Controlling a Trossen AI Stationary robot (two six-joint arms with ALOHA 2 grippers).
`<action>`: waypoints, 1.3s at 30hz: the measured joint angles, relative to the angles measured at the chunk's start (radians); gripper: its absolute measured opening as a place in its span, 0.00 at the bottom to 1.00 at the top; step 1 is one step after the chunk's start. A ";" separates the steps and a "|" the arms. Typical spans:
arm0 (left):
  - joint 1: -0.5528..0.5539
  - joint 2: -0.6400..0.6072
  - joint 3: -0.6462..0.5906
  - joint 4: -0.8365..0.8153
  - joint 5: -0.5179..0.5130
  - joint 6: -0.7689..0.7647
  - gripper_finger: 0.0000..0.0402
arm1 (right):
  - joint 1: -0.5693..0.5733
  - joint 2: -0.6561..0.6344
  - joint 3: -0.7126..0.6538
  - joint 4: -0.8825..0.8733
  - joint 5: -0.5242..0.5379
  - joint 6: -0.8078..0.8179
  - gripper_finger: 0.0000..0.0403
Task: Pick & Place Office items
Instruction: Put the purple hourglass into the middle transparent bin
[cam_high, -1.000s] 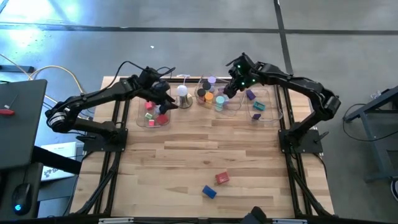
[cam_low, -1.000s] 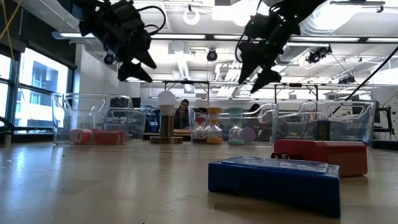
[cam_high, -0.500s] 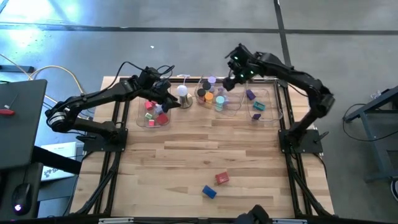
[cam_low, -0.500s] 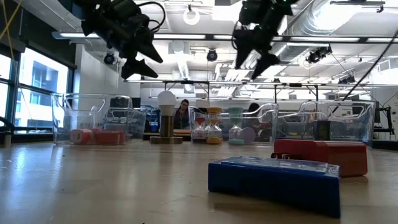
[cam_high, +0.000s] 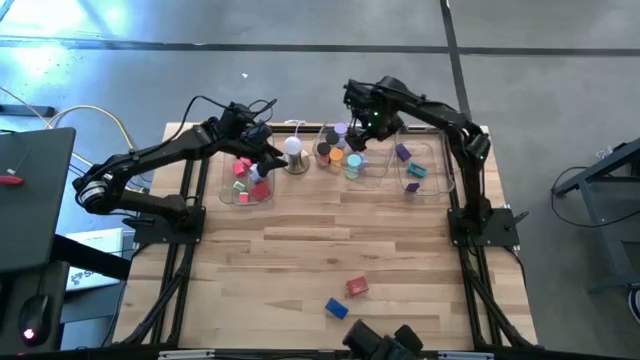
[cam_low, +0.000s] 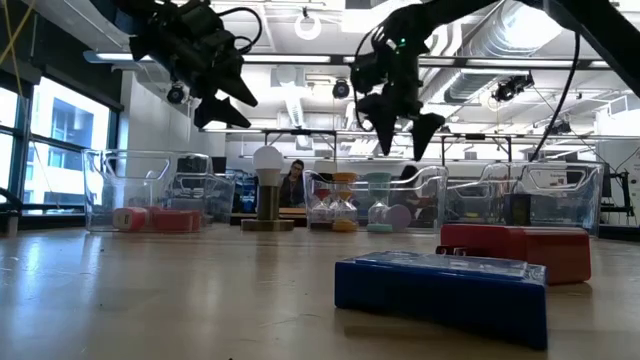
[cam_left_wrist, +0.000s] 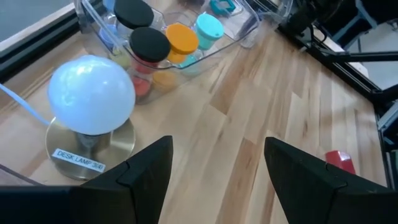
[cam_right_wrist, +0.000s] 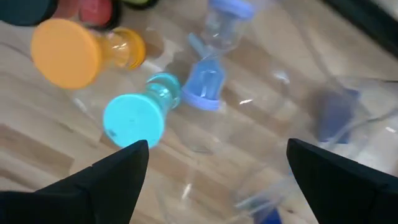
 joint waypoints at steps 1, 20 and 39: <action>0.003 0.000 0.000 -0.005 0.008 0.004 0.61 | 0.002 0.004 0.000 0.005 -0.019 0.000 0.92; 0.035 0.000 0.000 -0.044 0.029 0.076 0.61 | 0.048 0.003 0.000 0.214 0.001 0.164 0.92; 0.073 0.000 0.000 -0.043 0.028 0.124 0.61 | 0.005 0.014 -0.133 0.299 0.026 0.341 0.92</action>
